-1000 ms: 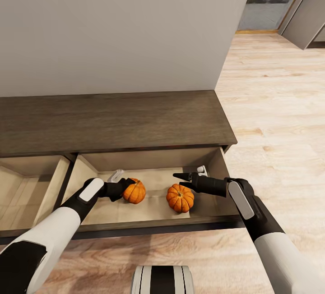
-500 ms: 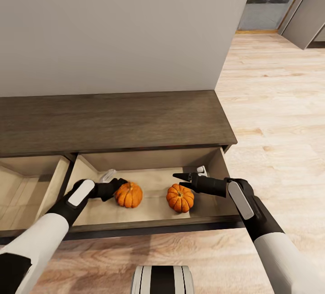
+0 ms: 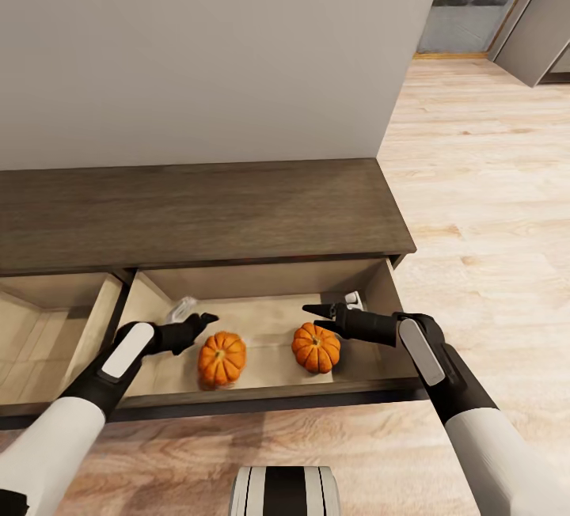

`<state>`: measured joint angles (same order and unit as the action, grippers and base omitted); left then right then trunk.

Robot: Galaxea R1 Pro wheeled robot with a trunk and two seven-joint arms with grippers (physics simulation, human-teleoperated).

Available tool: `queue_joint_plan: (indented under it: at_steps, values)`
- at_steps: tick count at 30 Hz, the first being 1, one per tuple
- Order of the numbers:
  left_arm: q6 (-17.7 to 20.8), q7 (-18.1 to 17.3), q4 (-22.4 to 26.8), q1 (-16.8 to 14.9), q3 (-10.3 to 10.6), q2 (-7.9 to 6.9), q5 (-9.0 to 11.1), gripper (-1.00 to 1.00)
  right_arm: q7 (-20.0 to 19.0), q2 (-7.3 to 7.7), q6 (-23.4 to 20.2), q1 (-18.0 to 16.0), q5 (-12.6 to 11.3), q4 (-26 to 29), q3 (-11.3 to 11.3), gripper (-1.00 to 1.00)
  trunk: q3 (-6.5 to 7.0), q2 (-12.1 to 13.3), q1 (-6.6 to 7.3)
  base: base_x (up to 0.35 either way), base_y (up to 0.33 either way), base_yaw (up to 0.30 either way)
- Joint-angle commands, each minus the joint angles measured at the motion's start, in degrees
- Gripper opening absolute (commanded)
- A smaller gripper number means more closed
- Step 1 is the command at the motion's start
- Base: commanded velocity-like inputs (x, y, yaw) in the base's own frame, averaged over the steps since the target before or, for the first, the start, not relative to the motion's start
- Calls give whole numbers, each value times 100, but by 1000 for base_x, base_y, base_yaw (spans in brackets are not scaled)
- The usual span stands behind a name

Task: Place each of the two pumpkins and all three candles from the living room inside a cabinet in the living room (use any cabinet), then make sure every cabinet is closed, and position the cauldron so it is next to a table in the living room.

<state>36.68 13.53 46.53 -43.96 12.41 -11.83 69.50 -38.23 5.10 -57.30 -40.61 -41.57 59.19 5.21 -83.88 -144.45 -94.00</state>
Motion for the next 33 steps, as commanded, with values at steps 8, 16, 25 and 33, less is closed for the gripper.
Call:
queue_joint_plan:
  at_steps: [8,16,25,33]
  values:
    - [6,0,637,191,-15,-139,-3,100,8,-8,0,0,6,-16,6,100,0,0,0,0,0,0]
    - [4,-28,695,203,170,-101,-16,100,45,-41,35,0,61,-28,14,100,0,0,0,0,0,0]
    - [-21,-51,1000,212,988,-2,0,100,580,-61,87,25,76,-22,32,100,0,0,0,0,0,0]
    - [-23,-52,1052,314,1034,15,2,100,623,-62,96,35,79,-18,32,100,89,5,10,0,0,0]
